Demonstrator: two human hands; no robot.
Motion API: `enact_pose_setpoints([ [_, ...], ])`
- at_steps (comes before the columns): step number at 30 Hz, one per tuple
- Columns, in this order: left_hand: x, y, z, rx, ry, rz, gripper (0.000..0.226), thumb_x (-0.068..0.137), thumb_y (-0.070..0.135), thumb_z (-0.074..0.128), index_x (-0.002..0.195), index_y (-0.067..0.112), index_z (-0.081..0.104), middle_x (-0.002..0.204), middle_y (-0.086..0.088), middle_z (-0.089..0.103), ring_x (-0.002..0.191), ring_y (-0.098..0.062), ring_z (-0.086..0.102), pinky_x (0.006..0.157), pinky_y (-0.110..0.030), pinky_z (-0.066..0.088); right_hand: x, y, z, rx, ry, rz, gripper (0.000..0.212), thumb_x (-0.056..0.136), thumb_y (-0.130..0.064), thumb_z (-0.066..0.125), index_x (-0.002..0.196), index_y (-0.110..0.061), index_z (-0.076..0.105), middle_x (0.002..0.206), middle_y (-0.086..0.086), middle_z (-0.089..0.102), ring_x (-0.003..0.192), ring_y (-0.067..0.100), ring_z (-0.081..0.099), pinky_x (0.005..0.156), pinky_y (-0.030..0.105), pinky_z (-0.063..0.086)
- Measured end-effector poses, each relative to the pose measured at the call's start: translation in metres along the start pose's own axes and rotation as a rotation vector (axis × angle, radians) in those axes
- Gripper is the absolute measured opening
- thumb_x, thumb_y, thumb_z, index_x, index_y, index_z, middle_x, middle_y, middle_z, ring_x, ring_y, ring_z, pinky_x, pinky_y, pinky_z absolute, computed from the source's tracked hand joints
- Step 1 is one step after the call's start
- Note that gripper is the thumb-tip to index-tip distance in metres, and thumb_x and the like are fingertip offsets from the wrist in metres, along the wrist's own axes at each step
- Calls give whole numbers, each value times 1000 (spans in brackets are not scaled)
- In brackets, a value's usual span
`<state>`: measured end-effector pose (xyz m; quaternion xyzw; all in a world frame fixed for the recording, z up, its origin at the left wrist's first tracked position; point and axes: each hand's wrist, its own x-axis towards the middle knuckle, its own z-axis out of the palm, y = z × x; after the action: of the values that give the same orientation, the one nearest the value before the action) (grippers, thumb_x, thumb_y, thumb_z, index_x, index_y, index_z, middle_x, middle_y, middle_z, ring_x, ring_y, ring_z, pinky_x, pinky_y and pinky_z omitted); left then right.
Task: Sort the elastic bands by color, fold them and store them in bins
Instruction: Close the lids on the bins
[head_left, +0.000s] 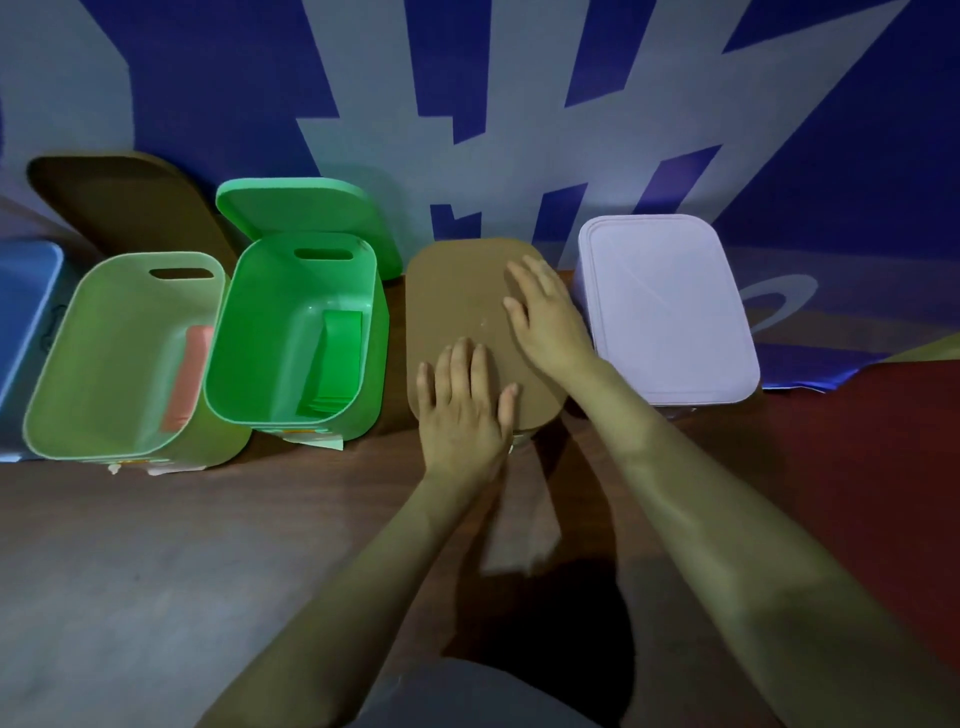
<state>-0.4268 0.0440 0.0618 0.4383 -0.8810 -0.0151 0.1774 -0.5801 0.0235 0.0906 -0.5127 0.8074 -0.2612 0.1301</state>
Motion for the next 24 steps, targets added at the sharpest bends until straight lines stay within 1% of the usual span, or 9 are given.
enact_pose_setpoints([
  [2,-1,-2,0,-5,15,14,53,92,45,45,126,5,56,132,-15,54,120,-31,51,106,-49,33,3,3,5,-39,-19,-26,44,100,-25,35,143,-11,37,154,7,27,145,21,15,117,34,17],
  [6,0,0,2,19,6,19,54,90,45,45,126,5,55,132,-16,54,120,-32,50,107,-50,31,-7,8,12,-38,111,-62,39,96,-18,42,131,-4,53,141,12,47,138,26,33,115,36,26],
  [10,1,-1,2,33,-3,37,52,92,42,42,127,5,55,133,-16,53,121,-32,50,107,-50,31,-31,14,18,20,177,-63,38,95,-12,41,130,-5,53,141,9,47,138,23,33,112,22,20],
  [12,1,-1,1,25,-20,62,50,93,39,43,128,6,55,134,-15,53,122,-30,50,107,-50,31,-36,17,19,51,197,-60,38,95,-9,41,131,-6,53,142,8,47,139,21,32,112,19,19],
  [14,7,-5,-1,4,-28,51,42,94,35,44,124,9,57,128,-13,56,114,-31,53,100,-46,34,-34,18,20,34,204,-56,39,94,-8,42,130,-7,54,141,7,48,138,21,33,113,27,22],
  [17,28,-19,-3,-48,-16,9,28,93,28,42,104,11,61,105,-12,59,88,-34,55,77,-41,36,-32,13,20,-39,212,-43,40,92,-10,39,128,-7,56,139,8,50,135,24,38,112,38,25],
  [18,36,-24,-1,-45,-5,-15,29,93,28,42,103,9,61,105,-13,58,90,-35,55,80,-42,37,-32,12,21,-89,215,-47,41,91,-12,37,126,-6,57,137,10,52,133,26,41,111,40,27],
  [21,48,-31,8,-13,-32,-103,48,92,34,38,127,4,52,135,-16,50,127,-34,45,107,-48,31,-30,8,23,-239,220,-65,41,88,-14,36,119,-2,60,130,15,57,126,32,49,105,46,39],
  [24,46,-27,14,-3,-91,-105,60,92,35,28,141,2,38,149,-15,35,140,-27,30,112,-51,21,-24,4,25,-331,199,-52,37,89,-21,41,114,-2,60,126,17,58,122,34,51,102,47,42],
])
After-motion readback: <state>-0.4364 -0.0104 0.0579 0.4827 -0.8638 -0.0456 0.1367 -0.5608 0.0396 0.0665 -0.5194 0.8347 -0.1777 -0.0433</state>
